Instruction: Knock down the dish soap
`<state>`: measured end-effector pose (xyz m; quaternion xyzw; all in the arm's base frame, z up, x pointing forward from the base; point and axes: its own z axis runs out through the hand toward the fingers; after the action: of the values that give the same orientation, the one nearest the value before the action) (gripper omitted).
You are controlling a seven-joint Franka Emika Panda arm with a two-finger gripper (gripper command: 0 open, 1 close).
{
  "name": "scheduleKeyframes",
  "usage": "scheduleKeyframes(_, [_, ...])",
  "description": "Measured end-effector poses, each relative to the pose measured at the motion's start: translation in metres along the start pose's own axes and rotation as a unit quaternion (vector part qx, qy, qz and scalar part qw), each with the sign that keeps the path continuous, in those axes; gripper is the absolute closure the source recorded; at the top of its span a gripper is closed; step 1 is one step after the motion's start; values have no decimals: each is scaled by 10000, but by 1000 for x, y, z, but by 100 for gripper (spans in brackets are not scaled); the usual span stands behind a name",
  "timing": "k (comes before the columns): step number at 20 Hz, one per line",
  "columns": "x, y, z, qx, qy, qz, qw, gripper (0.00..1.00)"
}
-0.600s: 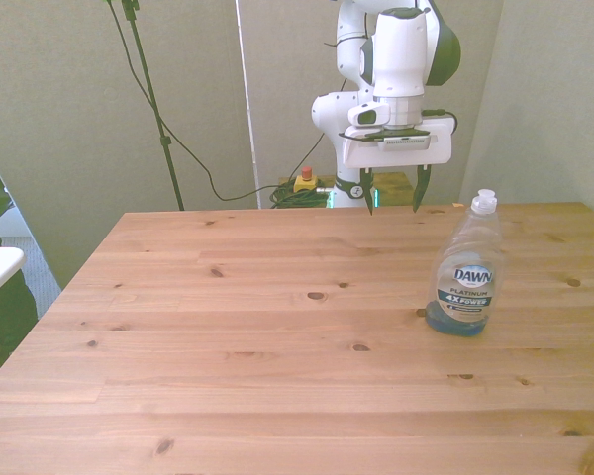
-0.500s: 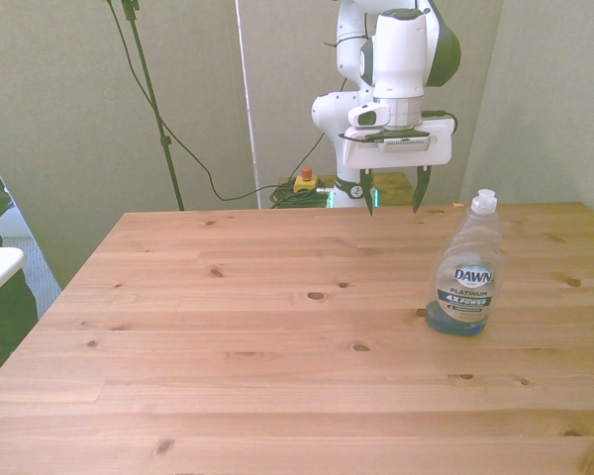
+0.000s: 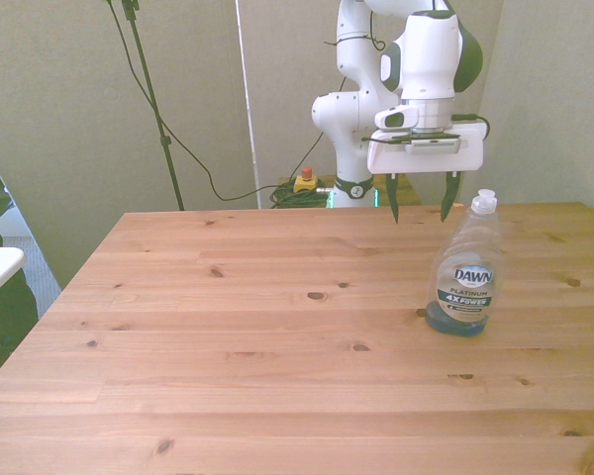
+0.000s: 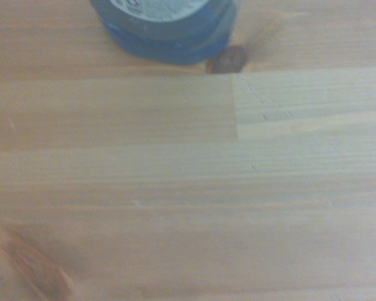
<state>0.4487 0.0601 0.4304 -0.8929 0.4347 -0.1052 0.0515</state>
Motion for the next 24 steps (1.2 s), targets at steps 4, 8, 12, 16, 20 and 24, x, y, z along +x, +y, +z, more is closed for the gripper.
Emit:
scheduleKeyframes(4, [-2, -33, 1, 81, 163, 182, 9997, 100])
scheduleKeyframes(8, [3, -60, -5, 149, 357, 323, 9987, 100])
scheduleKeyframes(12, [6, -76, -1, 144, 506, 497, 9974, 100])
scheduleKeyframes(16, [6, -87, 1, 178, 622, 622, 9960, 100])
scheduleKeyframes(20, [11, -95, 0, 208, 728, 690, 9947, 100])
scheduleKeyframes(24, [16, -105, 7, 177, 821, 716, 9939, 100])
